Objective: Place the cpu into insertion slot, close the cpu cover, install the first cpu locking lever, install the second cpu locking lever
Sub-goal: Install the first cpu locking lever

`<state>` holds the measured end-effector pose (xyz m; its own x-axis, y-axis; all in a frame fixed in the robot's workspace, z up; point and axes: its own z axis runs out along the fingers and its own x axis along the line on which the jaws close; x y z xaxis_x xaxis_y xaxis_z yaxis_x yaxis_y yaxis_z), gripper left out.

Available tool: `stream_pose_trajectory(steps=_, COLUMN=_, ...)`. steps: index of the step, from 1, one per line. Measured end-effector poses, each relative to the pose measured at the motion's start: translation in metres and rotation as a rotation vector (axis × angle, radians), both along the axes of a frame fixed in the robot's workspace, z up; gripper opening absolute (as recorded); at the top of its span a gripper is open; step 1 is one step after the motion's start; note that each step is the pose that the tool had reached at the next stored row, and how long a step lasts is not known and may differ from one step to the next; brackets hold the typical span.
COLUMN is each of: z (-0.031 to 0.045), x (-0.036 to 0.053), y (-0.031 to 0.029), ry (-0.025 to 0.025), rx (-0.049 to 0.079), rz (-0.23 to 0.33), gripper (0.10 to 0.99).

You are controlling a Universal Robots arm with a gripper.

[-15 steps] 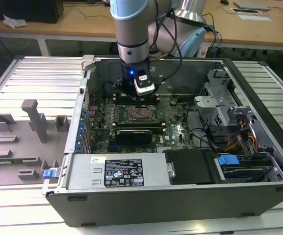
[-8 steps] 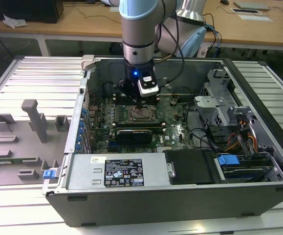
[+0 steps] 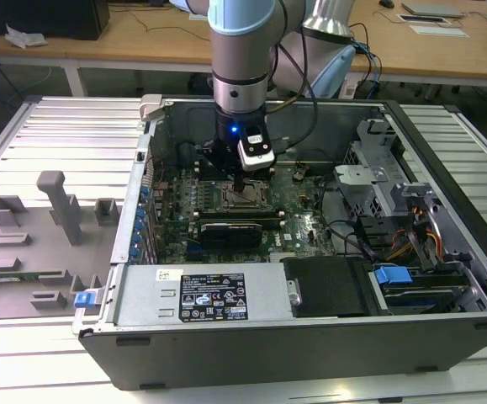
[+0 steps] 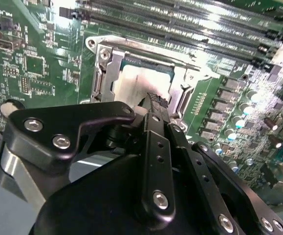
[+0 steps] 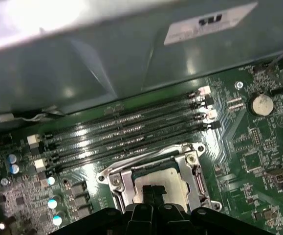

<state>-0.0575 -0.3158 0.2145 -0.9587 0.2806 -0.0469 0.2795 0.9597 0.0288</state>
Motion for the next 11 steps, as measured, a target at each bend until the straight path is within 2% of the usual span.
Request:
stream_pose_trajectory(steps=6, z=0.0001, x=0.002, y=-0.0001, ry=0.0002, rx=0.0, rz=0.004, gripper=0.106)
stream_pose_trajectory(steps=9, z=0.0, x=0.0062, y=-0.0001, ry=0.0, rx=0.0, rz=0.039, gripper=0.106)
stream_pose_trajectory(steps=11, z=-0.0003, x=0.0065, y=0.0, ry=0.0, rx=0.0, rz=0.117, gripper=0.106)
